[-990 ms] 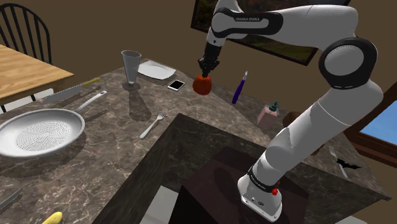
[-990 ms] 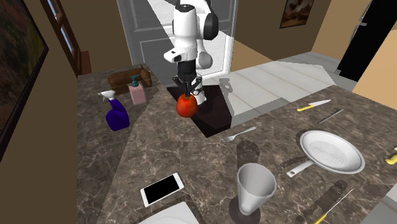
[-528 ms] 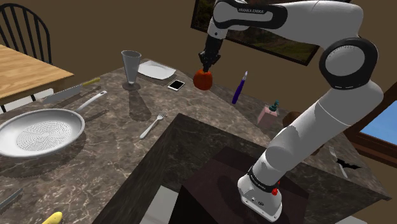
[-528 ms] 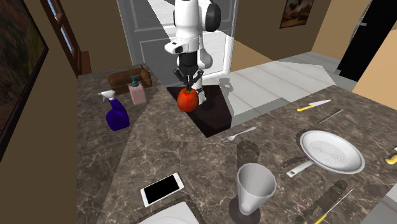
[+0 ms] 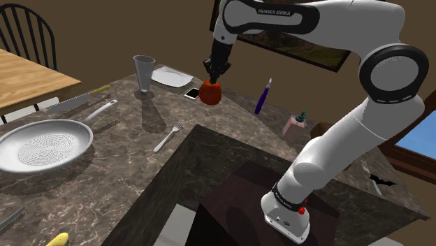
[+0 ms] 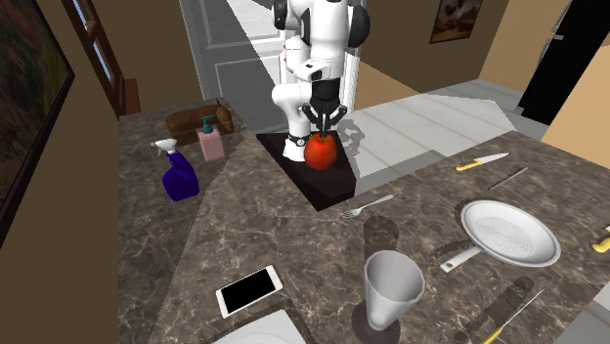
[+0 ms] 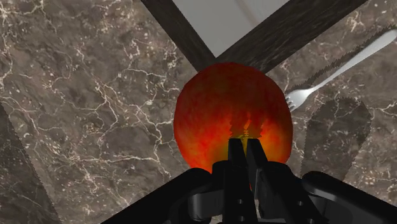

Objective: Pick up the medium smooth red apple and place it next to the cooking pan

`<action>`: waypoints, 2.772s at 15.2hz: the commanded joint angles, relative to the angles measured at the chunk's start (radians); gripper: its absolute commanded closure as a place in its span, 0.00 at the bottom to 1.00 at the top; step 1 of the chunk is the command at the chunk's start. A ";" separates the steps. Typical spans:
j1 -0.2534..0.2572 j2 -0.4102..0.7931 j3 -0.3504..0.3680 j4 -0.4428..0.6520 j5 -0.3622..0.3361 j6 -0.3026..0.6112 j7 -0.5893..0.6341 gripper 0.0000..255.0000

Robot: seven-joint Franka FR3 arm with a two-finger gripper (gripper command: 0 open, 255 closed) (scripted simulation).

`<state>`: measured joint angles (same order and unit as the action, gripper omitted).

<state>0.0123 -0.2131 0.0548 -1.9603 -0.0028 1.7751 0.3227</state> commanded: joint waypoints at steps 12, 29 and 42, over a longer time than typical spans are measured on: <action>0.128 0.086 0.194 0.110 0.012 -0.027 0.321 1.00; 0.304 0.378 0.366 0.411 -0.094 -0.062 0.680 1.00; 0.298 0.380 0.362 0.238 -0.098 0.112 0.688 1.00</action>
<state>0.3113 0.1669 0.4173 -1.7096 -0.1003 1.8735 1.0102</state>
